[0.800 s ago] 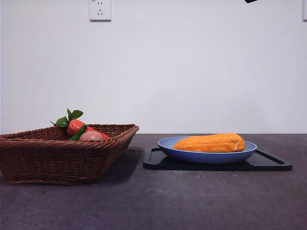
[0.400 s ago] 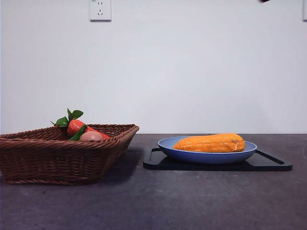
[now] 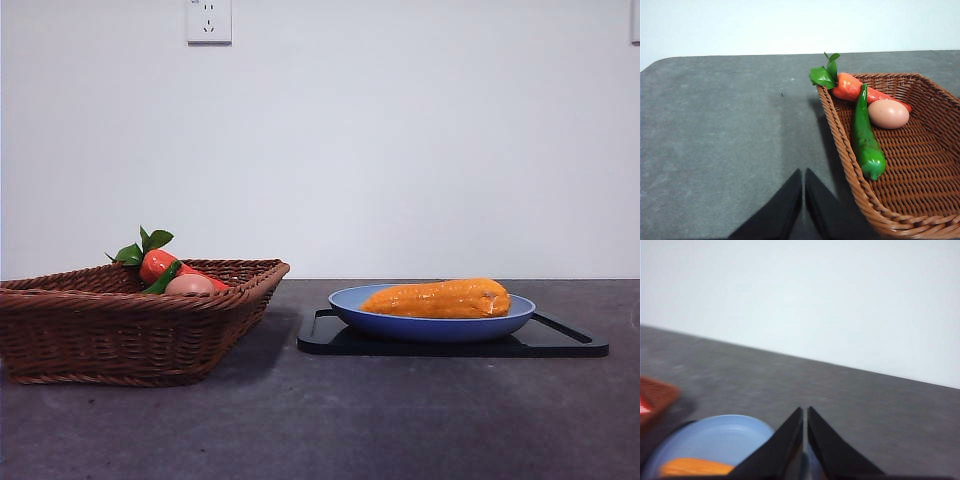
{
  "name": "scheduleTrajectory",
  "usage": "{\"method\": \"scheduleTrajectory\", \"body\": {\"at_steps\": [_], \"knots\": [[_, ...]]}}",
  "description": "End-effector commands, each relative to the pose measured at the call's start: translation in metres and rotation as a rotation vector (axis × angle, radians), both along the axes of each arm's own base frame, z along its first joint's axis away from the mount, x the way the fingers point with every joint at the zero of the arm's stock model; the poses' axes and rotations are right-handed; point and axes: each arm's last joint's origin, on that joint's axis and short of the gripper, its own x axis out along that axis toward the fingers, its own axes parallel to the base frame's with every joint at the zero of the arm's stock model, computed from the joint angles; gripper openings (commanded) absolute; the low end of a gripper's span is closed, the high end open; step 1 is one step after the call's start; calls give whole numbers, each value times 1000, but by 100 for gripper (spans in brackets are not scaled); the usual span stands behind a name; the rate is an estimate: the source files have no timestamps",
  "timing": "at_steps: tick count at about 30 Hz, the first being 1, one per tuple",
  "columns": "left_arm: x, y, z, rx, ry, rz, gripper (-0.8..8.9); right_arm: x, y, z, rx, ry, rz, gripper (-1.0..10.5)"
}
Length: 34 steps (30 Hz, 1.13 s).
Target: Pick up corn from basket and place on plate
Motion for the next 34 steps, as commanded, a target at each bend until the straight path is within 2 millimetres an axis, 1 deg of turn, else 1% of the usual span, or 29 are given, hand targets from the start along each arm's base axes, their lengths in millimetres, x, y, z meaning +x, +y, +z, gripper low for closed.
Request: {"method": "scheduleTrajectory", "body": {"at_steps": [1,4,7,11,18,20,34], "knots": [[1,0,-9,-7,23,1,8,-14,-4,-26,27,-52,-91,2],[1,0,-9,-7,23,1,8,-26,-6,-51,26,-75,-167,2],[1,0,-9,-7,22,1,8,-33,-6,-70,27,-85,-188,2],[1,0,-9,-7,22,1,8,-38,-5,-89,27,-91,-187,2],[1,0,-9,-7,23,1,8,-39,-5,-121,53,-63,-188,2],[1,0,-9,-7,23,1,8,-39,-5,-128,64,-37,-188,2],[1,0,-9,-7,23,1,8,-43,-4,-146,60,138,-184,2]]}}
